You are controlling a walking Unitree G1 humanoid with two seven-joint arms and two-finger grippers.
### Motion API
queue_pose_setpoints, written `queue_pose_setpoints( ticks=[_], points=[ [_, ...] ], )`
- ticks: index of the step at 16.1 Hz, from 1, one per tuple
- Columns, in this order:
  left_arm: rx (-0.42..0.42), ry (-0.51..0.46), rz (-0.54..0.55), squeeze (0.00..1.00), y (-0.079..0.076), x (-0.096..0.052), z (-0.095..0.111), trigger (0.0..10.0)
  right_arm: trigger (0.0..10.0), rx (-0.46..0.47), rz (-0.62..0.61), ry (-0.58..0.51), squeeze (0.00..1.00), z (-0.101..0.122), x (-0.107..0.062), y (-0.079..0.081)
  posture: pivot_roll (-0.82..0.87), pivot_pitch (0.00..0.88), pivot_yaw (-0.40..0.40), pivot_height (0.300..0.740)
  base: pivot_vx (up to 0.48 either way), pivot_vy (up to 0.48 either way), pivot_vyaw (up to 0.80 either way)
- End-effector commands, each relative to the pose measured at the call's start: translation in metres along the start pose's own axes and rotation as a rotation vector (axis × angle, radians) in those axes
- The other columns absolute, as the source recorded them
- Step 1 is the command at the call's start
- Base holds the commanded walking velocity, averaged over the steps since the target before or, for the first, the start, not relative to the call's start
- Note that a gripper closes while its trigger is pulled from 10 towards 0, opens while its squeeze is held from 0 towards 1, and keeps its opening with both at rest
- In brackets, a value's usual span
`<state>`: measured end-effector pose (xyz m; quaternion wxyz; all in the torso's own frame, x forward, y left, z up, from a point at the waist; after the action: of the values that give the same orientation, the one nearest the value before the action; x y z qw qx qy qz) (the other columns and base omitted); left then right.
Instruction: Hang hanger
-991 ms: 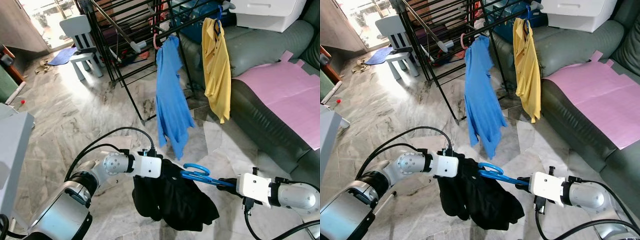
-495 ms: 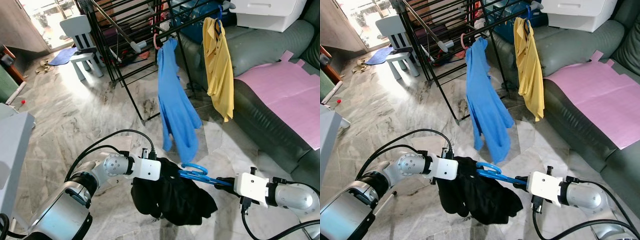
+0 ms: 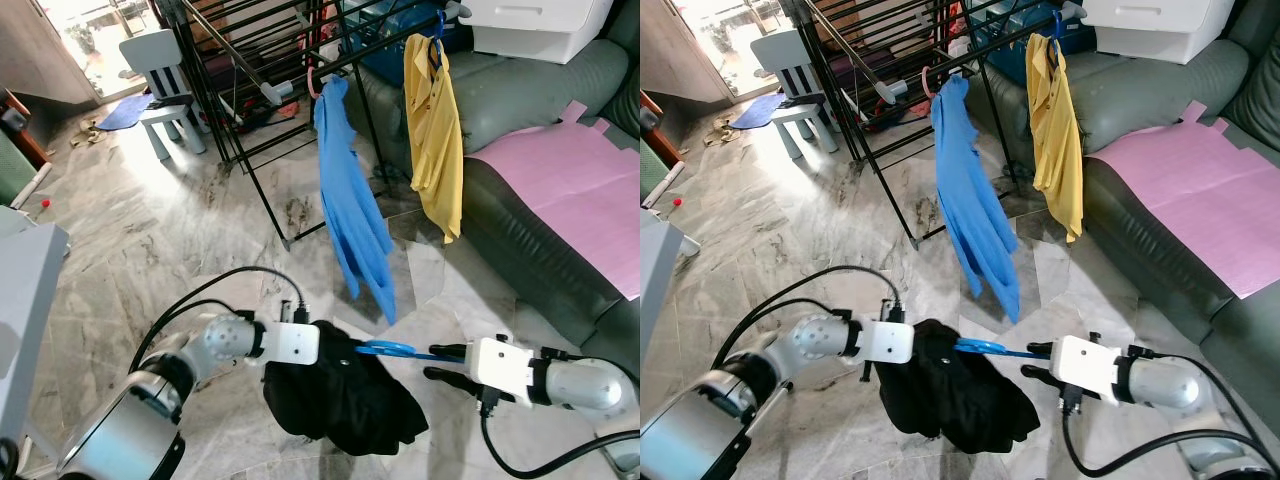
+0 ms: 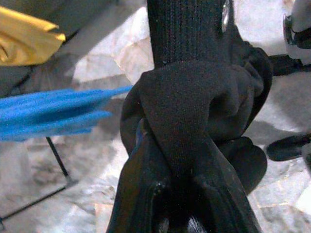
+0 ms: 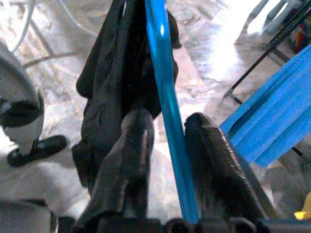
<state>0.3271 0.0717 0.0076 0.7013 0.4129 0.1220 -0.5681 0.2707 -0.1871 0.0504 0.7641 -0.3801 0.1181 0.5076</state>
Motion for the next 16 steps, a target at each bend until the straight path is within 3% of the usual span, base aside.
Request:
queue_pose_setpoints(
  ticks=[1,4,7,8,10,12,13,15,16],
  points=[
    [-0.058,0.030,0.025,0.00,0.002,-0.011,-0.015,0.0,10.0,-0.001,0.021,0.000,1.00,0.001,0.001,0.000,-0.22,0.069,0.200,0.740,0.000,0.000,0.00],
    [-0.127,0.034,0.056,0.00,-0.001,-0.014,-0.023,0.0,10.0,-0.013,0.003,0.012,1.00,0.000,0.000,-0.004,-0.22,0.073,0.199,0.740,0.000,0.000,0.00],
    [-0.176,0.073,0.122,0.00,0.009,-0.024,-0.036,0.0,10.0,0.033,-0.014,-0.019,1.00,0.010,-0.010,-0.007,-0.22,0.077,0.198,0.740,0.000,0.000,0.00],
    [-0.216,0.117,0.185,0.00,0.017,-0.035,-0.049,0.0,10.0,0.120,-0.023,-0.110,1.00,0.033,-0.017,-0.003,-0.21,0.083,0.203,0.740,0.000,0.000,0.00],
    [-0.252,0.136,0.220,0.00,0.021,-0.040,-0.055,0.0,10.0,0.202,-0.017,-0.169,1.00,0.044,-0.019,0.006,-0.21,0.084,0.206,0.740,0.000,0.000,0.00],
    [-0.359,0.055,0.252,0.00,0.030,-0.044,-0.048,0.0,10.0,0.359,0.073,-0.074,1.00,0.016,-0.008,0.058,-0.21,0.088,0.210,0.740,0.000,0.000,0.00],
    [-0.382,0.014,0.245,0.00,0.033,-0.044,-0.042,0.0,10.0,0.369,0.077,-0.014,1.00,0.001,-0.003,0.071,-0.21,0.089,0.212,0.740,0.000,0.000,0.00],
    [-0.370,-0.078,0.187,0.00,0.034,-0.045,-0.026,0.0,10.0,0.445,-0.001,0.050,1.00,-0.019,0.012,0.083,-0.20,0.093,0.211,0.740,0.000,0.000,0.00],
    [-0.352,-0.150,0.124,0.00,0.031,-0.046,-0.013,0.0,10.0,0.517,-0.133,0.087,1.00,-0.032,0.023,0.076,-0.19,0.094,0.210,0.740,0.000,0.000,0.00]
  ],
)
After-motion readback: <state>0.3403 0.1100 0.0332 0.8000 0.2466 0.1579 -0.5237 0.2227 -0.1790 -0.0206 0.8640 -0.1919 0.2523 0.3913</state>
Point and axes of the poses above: a point about 5 cm out from each wrist's last joint towards the gripper, its own x axis pointing out of the wrist towards the gripper, its own z axis along the axis of the wrist's last joint, y = z × x, the point moved 6 cm from there along x, pointing out of the wrist towards the gripper, and after that the axes turned 5 degrees about -x, right-handed, at the moved point
